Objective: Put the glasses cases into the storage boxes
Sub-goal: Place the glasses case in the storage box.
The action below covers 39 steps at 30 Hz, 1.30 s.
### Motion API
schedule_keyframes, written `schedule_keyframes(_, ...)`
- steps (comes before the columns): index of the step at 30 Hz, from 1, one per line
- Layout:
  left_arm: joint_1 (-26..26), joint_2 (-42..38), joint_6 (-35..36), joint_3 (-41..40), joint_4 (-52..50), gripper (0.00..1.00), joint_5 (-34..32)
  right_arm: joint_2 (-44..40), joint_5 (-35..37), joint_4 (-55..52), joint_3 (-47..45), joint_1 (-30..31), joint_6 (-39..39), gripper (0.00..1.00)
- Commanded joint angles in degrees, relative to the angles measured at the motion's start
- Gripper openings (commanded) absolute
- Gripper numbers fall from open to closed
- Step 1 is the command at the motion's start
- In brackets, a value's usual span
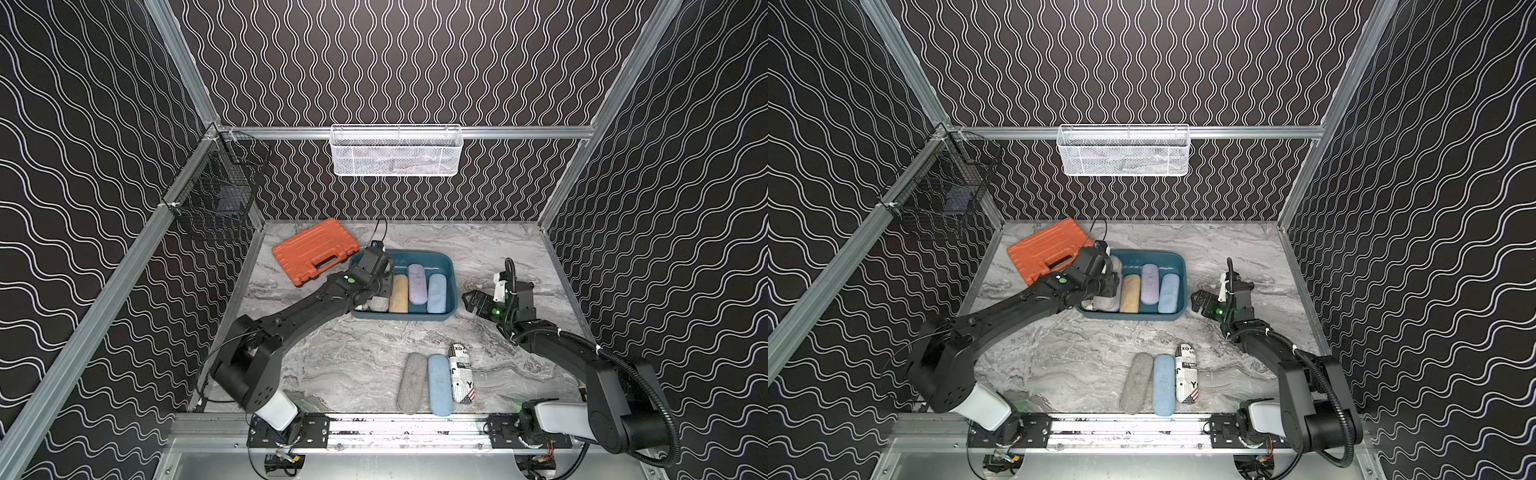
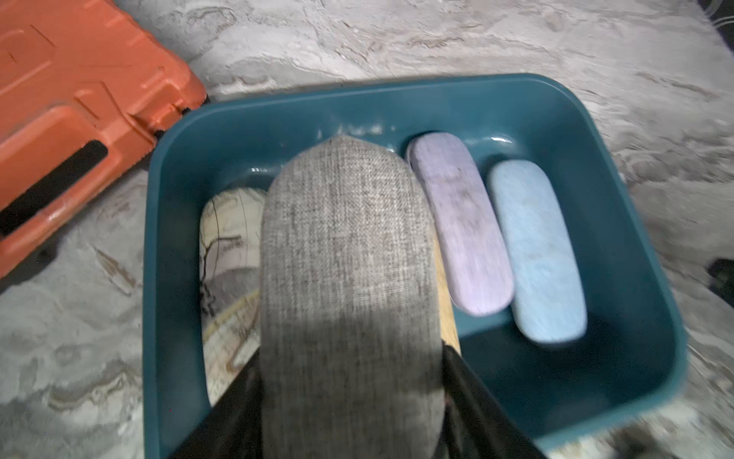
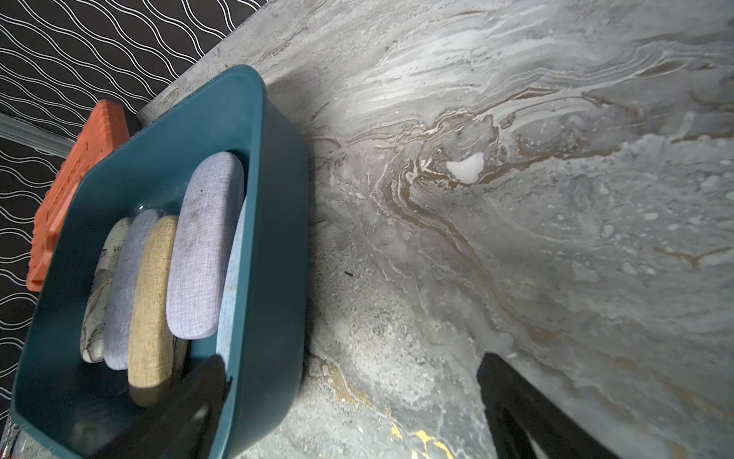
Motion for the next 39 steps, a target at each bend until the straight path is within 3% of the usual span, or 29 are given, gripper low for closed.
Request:
schedule_keyframes(1, 1.65, 2.61, 2.74, 1.19, 2.84, 0.54, -1.17, 0.04, -0.13, 1.07, 0.10, -0.01, 0.71, 1.00)
schedule_keyframes(11, 7.37, 6.99, 1.58, -0.57, 7.33, 0.54, 3.22, 1.05, -0.25, 1.32, 0.34, -0.01, 0.58, 1.00)
schedule_keyframes(28, 9.24, 11.73, 0.68, -0.76, 8.27, 0.56, 2.81, 2.26, 0.57, 0.80, 0.84, -0.01, 0.32, 1.00)
schedule_keyframes(34, 9.20, 7.97, 0.37, -1.39, 7.49, 0.76, 3.47, 2.13, 0.76, 0.78, 0.67, -0.02, 0.27, 1.00)
schedule_keyframes(39, 8.16, -1.78, -0.66, -3.04, 7.31, 0.82, 6.22, 2.30, 0.72, 0.69, 0.86, -0.01, 0.16, 1.00)
